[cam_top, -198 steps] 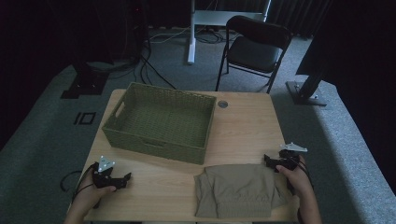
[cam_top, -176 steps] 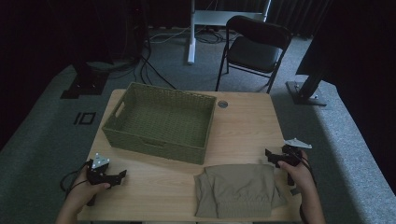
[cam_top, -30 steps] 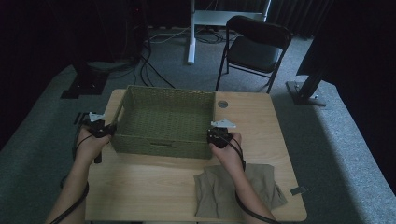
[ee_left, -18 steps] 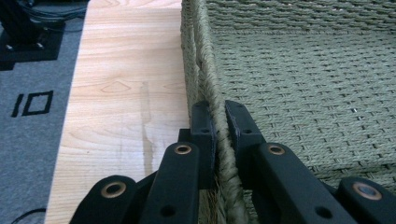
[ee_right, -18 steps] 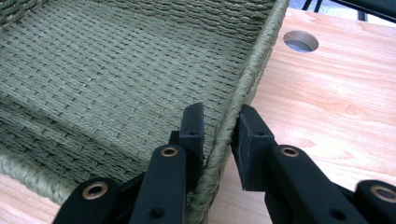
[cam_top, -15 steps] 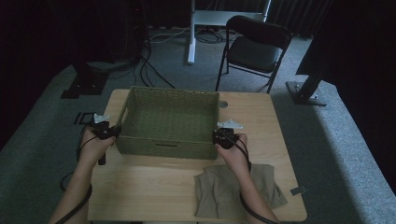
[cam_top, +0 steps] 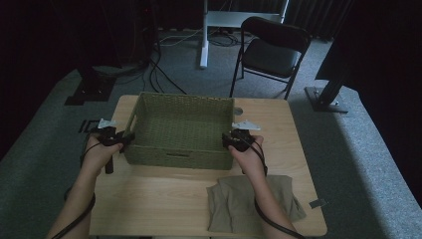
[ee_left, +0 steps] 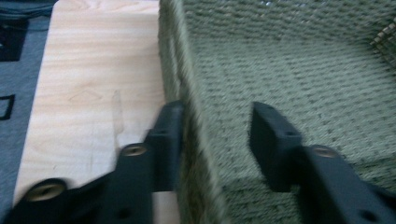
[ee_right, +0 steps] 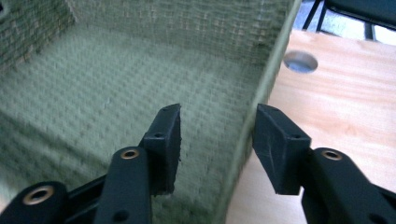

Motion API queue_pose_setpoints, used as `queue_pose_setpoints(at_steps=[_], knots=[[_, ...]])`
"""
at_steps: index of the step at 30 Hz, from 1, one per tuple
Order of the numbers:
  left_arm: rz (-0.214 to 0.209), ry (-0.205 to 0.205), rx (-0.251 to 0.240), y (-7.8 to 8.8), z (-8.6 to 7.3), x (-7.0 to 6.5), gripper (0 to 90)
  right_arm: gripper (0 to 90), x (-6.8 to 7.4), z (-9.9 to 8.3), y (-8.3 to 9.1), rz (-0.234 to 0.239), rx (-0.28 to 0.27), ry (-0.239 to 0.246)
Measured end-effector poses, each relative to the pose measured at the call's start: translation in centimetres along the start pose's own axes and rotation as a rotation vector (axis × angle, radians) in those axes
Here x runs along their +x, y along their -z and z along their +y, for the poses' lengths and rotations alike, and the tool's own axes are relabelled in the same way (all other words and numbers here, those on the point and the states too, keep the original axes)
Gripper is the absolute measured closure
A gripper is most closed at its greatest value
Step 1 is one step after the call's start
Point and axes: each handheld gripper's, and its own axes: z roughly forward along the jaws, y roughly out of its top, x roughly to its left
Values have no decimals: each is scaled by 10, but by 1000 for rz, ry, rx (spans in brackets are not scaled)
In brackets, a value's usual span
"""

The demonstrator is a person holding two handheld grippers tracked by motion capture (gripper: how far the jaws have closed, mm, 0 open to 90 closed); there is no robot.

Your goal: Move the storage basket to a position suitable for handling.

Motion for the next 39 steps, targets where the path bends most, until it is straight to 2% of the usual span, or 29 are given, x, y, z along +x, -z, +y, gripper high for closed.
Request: queue_pose_setpoints(at_steps=[2,5,7,8,9,10,13,16,20,22,26,29,31,35,36,37,39], knots=[[4,-21,-14,-3,4,-1,441,471,-1,5,-3,0,-2,-13],[11,-19,-21,-7,8,0,384,427,-3,12,-10,-3,-20,-38],[20,-33,21,-13,14,3,350,420,-5,17,-17,-9,-34,-72],[18,-32,25,-13,16,3,334,423,-7,19,-21,-15,-28,-73],[1,-27,29,-13,18,4,341,427,-8,20,-23,-22,-25,-77],[-13,-16,34,-12,19,4,411,428,-11,21,-28,-31,-27,-92],[-12,-22,18,-11,25,6,390,432,-15,23,-37,-31,-9,-121],[13,-24,-5,-14,29,10,355,438,-18,21,-47,-35,8,-141],[33,18,-55,-21,33,15,355,473,-19,17,-56,-52,26,-153],[44,15,-71,-27,33,15,355,535,-19,16,-60,-67,43,-146],[57,20,-83,-37,31,14,358,549,-17,15,-63,-62,72,-149],[68,11,-78,-43,30,14,383,564,-16,15,-64,-77,80,-145],[89,-20,-60,-50,27,14,393,610,-15,16,-64,-99,83,-133],[117,-54,-35,-57,25,15,472,673,-16,16,-64,-124,83,-129],[123,-57,-31,-59,24,15,534,693,-16,16,-65,-130,84,-127],[120,-65,-30,-59,24,15,547,707,-16,16,-65,-134,88,-126],[117,-75,-23,-60,24,14,674,728,-16,17,-65,-143,90,-134]])
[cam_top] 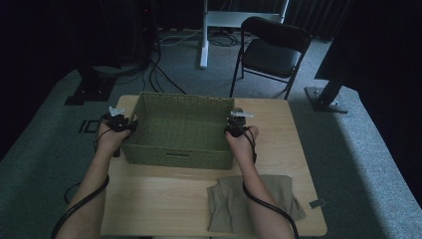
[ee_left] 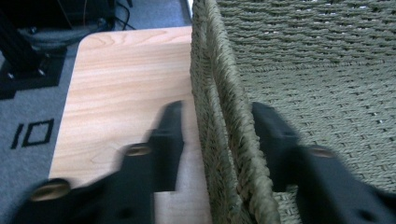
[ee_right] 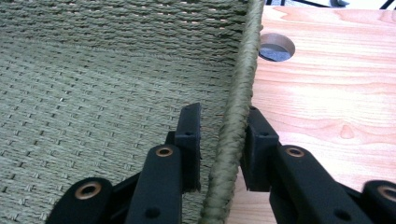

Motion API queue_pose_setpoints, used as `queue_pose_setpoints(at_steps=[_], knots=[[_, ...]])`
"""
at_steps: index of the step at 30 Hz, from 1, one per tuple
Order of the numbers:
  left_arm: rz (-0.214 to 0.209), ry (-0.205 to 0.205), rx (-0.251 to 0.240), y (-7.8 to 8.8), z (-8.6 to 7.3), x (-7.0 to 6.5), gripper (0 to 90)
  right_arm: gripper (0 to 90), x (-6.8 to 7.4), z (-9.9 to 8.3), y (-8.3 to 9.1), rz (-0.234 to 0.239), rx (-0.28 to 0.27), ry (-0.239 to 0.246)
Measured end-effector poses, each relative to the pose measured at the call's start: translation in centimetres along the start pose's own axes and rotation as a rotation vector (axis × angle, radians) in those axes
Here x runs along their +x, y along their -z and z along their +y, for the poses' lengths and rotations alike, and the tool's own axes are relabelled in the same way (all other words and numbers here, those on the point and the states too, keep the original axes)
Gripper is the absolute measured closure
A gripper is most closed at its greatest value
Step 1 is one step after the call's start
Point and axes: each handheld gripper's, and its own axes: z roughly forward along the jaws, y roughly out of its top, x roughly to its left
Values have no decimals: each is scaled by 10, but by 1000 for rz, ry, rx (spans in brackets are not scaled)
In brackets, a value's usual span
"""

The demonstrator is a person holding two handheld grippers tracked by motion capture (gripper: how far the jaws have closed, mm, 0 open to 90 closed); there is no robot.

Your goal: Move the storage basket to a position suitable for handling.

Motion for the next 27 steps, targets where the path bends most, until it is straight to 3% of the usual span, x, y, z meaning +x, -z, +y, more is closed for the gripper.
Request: queue_pose_setpoints(at_steps=[3,5,8,18,27], knots=[[-5,-26,18,-1,2,-4,776,763,1,0,0,-20,-4,-11],[3,-46,29,-1,3,-6,792,780,1,0,-1,-30,-6,-19],[-12,-3,29,-1,3,-5,805,788,0,2,-2,-33,-5,-19],[-22,45,34,-2,4,-8,814,793,-5,6,-6,-28,-3,-5],[-17,48,48,-5,7,-17,816,795,-14,10,-8,-29,11,8]])
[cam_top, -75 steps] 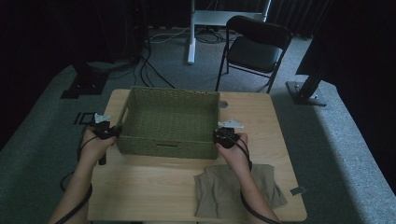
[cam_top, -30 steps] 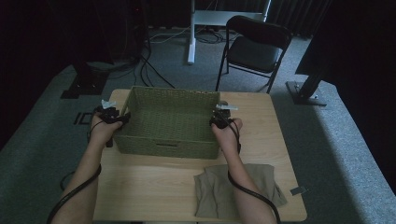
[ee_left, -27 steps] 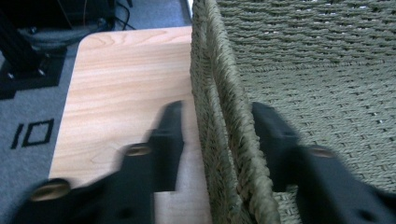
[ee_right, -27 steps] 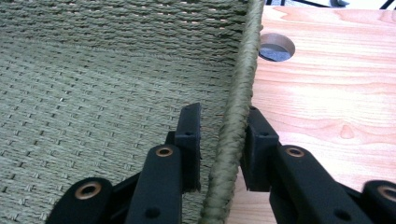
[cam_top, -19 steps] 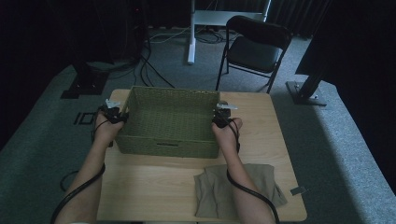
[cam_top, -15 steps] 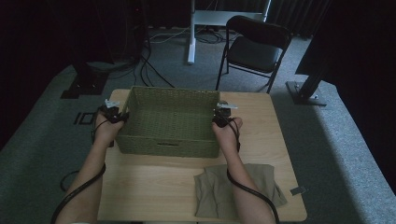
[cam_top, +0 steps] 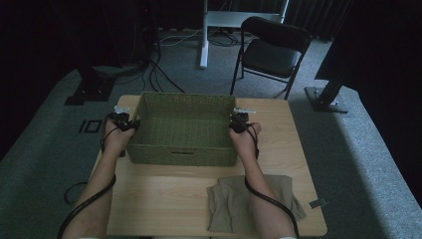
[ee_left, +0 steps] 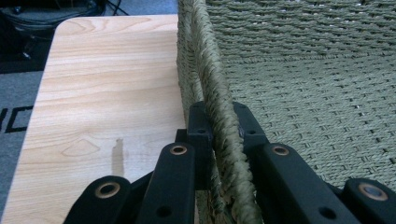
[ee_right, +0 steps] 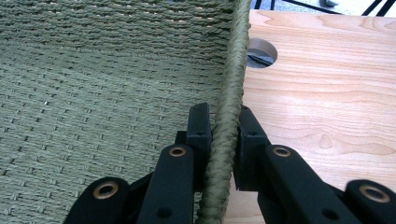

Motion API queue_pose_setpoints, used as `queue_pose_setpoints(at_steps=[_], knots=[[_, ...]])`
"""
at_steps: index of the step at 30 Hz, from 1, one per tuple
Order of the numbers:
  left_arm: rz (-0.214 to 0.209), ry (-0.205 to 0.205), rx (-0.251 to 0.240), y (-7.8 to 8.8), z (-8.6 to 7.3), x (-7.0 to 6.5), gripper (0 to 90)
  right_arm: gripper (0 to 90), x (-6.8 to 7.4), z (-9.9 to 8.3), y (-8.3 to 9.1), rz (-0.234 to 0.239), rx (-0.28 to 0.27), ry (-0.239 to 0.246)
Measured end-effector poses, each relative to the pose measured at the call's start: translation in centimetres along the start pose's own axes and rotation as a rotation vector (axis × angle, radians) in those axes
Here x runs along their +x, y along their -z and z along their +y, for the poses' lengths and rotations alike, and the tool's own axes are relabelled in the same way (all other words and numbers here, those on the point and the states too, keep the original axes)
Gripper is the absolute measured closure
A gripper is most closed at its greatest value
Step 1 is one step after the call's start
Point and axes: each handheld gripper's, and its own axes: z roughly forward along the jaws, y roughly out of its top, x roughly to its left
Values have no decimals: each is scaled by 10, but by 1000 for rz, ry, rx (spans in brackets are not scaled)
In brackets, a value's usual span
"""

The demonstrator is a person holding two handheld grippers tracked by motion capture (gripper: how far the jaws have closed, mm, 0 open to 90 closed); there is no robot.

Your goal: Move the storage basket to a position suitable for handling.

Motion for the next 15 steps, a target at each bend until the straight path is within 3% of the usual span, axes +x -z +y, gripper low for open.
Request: queue_pose_setpoints(at_steps=[6,15], knots=[[-3,-6,1,-4,3,-8,816,796,-8,1,-1,2,0,-10],[-23,4,7,-12,8,-30,816,795,-33,1,1,-6,1,-5]])
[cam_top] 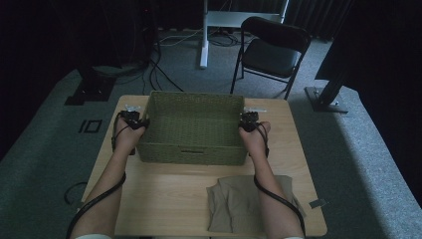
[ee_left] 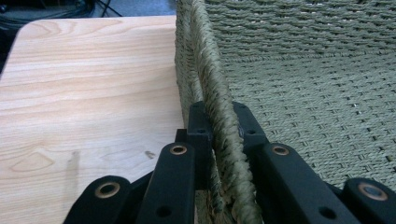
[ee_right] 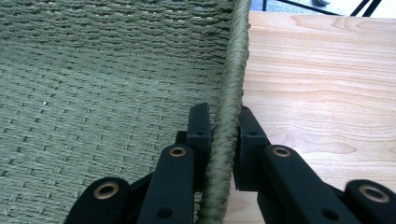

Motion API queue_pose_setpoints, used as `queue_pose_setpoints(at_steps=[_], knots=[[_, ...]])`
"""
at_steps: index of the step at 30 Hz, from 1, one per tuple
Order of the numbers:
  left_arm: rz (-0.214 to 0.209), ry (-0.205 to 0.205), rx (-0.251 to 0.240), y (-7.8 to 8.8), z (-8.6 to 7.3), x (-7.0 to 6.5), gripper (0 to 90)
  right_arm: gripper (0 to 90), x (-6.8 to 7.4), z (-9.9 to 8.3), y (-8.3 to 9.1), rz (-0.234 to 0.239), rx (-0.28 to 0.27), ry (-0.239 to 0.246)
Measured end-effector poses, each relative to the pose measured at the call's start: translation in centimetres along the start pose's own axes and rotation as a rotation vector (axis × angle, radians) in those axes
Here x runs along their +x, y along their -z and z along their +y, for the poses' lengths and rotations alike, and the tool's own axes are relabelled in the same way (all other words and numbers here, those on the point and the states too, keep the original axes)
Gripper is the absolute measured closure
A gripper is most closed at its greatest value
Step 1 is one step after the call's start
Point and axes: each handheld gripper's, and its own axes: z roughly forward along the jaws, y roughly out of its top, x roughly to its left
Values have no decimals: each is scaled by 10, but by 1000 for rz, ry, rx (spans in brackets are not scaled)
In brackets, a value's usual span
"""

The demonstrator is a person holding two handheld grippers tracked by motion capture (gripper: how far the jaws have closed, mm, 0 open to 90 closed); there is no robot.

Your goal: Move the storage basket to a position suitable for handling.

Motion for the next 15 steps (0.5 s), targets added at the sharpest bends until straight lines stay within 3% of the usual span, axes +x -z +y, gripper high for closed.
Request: queue_pose_setpoints(at_steps=[15], knots=[[-41,16,3,-11,4,-38,815,798,-41,-3,6,-22,9,-7]])
